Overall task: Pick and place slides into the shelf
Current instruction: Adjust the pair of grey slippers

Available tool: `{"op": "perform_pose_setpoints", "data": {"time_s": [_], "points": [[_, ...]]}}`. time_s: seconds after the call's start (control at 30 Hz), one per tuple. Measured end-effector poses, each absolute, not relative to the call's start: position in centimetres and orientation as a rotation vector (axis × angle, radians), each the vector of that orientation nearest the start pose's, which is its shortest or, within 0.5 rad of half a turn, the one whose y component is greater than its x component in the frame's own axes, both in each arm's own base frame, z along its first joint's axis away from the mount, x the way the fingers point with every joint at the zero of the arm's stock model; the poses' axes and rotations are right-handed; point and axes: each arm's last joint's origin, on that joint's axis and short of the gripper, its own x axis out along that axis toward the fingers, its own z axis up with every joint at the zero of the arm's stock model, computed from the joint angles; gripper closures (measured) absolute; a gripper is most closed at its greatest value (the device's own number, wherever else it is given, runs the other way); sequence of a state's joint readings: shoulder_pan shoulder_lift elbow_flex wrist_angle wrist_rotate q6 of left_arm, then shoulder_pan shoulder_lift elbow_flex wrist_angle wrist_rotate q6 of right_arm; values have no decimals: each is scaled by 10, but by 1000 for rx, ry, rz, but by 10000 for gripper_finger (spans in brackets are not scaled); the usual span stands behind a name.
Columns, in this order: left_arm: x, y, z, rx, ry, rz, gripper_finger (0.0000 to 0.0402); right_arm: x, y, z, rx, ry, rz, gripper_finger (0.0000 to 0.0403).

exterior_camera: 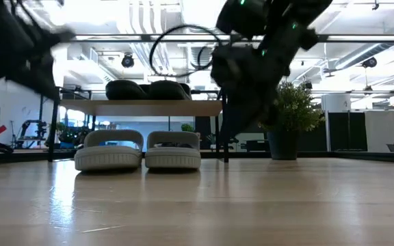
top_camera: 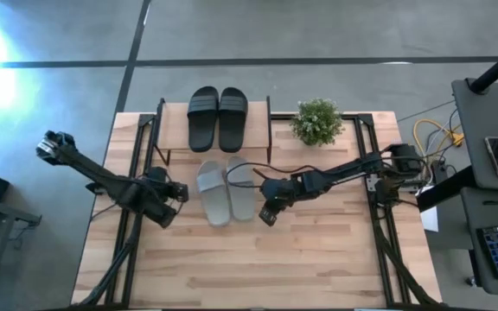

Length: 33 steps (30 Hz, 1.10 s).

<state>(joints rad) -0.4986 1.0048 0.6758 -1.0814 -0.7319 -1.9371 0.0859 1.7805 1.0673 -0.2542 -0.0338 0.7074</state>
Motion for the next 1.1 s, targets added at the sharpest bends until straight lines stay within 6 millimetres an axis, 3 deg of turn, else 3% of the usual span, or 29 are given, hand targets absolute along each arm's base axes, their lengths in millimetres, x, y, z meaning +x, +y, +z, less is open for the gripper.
{"op": "perform_pose_setpoints", "data": {"time_s": [0.2, 0.47, 0.8, 1.1], "points": [[142, -60, 266, -838, 428, 910, 402, 367, 26, 147, 482, 975, -185, 394], [154, -66, 301, -749, 403, 842, 402, 383, 26, 143, 289, 952, -105, 394], [153, -66, 305, -738, 428, 870, 402, 422, 29, 148, 223, 936, -25, 394], [152, -77, 291, -752, 550, 908, 402, 424, 24, 157, 131, 1001, -60, 394]]}}
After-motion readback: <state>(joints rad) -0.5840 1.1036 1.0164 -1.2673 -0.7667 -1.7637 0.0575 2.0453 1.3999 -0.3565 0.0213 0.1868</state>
